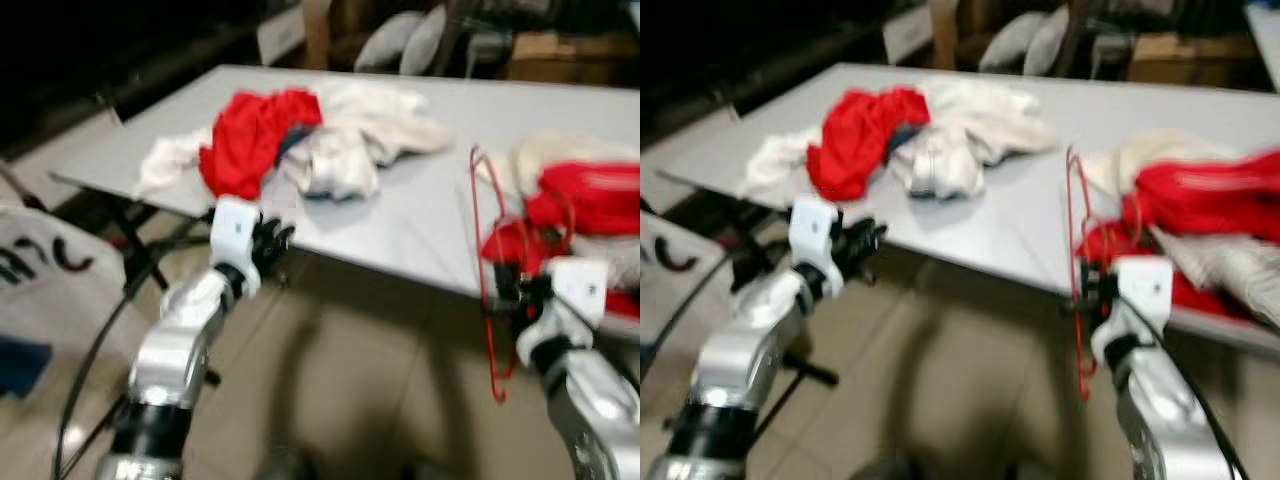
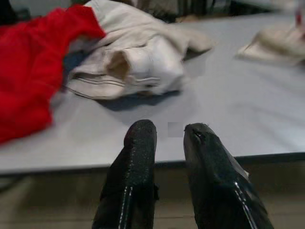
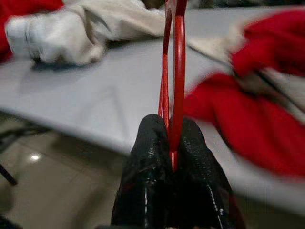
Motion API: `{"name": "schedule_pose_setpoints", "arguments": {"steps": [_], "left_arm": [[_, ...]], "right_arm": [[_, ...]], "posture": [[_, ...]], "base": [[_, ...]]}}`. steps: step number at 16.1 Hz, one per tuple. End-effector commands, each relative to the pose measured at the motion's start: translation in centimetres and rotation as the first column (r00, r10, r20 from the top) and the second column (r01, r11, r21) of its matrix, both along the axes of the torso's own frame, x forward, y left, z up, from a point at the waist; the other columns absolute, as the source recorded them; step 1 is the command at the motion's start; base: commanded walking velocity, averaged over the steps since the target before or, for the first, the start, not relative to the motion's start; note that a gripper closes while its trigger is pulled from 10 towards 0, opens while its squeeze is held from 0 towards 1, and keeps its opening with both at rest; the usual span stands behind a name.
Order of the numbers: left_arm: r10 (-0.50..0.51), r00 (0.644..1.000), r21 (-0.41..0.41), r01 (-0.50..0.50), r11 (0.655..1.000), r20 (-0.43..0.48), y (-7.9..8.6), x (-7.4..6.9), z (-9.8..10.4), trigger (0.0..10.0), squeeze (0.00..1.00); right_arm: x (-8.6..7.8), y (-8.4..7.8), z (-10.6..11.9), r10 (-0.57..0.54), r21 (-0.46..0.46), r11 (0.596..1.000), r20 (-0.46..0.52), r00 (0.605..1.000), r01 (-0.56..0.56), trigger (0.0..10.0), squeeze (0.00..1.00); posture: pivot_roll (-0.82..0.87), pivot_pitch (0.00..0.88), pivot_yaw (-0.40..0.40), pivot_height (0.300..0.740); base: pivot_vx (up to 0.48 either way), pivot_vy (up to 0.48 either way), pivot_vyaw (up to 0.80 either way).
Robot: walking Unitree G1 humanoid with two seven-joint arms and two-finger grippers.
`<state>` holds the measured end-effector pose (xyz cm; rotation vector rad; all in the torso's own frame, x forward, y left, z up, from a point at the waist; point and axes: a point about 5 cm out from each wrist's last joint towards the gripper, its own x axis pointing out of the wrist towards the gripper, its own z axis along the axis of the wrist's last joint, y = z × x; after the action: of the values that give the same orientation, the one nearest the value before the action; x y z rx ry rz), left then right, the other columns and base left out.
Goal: Hang hanger
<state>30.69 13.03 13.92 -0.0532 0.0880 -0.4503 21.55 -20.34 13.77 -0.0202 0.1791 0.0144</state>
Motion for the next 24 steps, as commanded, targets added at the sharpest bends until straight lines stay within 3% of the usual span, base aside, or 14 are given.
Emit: {"name": "schedule_pose_setpoints", "arguments": {"steps": [1, 3, 6, 9, 13, 19, 21, 24], "left_arm": [[0.051, 0.999, -0.047, -0.051, 0.998, 0.003, 0.5, 0.4, 0.6, 10.0, 0.0], [0.06, 0.997, -0.082, -0.063, 0.995, -0.038, 1.0, 0.2, 0.0, 10.0, 0.0], [0.046, 0.998, -0.04, -0.048, 0.998, -0.052, 1.5, -0.4, -0.7, 10.0, 0.0], [0.0, 1.0, 0.051, 0.001, 0.999, -0.022, 0.6, -0.8, -1.0, 10.0, 0.0], [-0.019, 1.0, 0.057, 0.02, 0.998, -0.022, 0.1, -0.9, -1.0, 10.0, 0.0], [-0.027, 1.0, 0.06, 0.027, 0.998, 0.0, -0.5, -0.6, -0.9, 10.0, 0.0], [-0.042, 0.999, 0.07, 0.042, 0.997, 0.003, -0.5, -0.5, -0.9, 10.0, 0.0], [-0.027, 0.999, 0.06, 0.025, 0.998, 0.03, -0.5, -0.3, -0.7, 10.0, 0.0]], "right_arm": [[-0.2, 0.3, 0.1, 0.002, 0.011, 1.0, 0.001, 1.0, -0.002, 10.0, 0.0], [-0.2, 0.1, -0.1, -0.025, -0.007, 1.0, -0.009, 1.0, 0.025, 10.0, 0.0], [-0.2, 0.3, 0.0, -0.003, -0.006, 1.0, -0.012, 1.0, 0.003, 10.0, 0.0], [0.0, -0.9, 0.2, -0.062, -0.152, 0.987, -0.048, 0.997, 0.054, 10.0, 0.0], [0.2, -1.6, 0.9, -0.114, -0.031, 0.993, -0.017, 0.993, 0.114, 10.0, 0.0], [0.6, -1.4, 0.2, -0.115, -0.053, 0.992, -0.039, 0.993, 0.113, 10.0, 0.0], [0.5, -1.0, 0.1, -0.107, 0.03, 0.994, -0.041, 0.993, 0.108, 10.0, 0.0], [0.8, -0.4, 0.2, -0.06, 0.024, 0.998, -0.025, 0.998, 0.061, 10.0, 0.0]], "posture": [[-0.18, 0.064, 0.144, 0.74], [-0.17, 0.063, 0.141, 0.74], [-0.17, 0.053, 0.123, 0.74], [-0.18, 0.052, 0.092, 0.74], [-0.19, 0.047, 0.088, 0.74], [-0.19, 0.038, 0.092, 0.74], [-0.19, 0.036, 0.094, 0.74], [-0.19, 0.042, 0.103, 0.74]], "base": [[0.0, 0.0, 0.0], [0.0, 0.0, -0.8], [0.0, 0.0, -0.8], [0.0, 0.0, -0.8], [0.0, 0.0, -0.8], [0.0, 0.0, -0.77], [0.0, 0.0, -0.72], [0.0, 0.0, -0.73]]}}
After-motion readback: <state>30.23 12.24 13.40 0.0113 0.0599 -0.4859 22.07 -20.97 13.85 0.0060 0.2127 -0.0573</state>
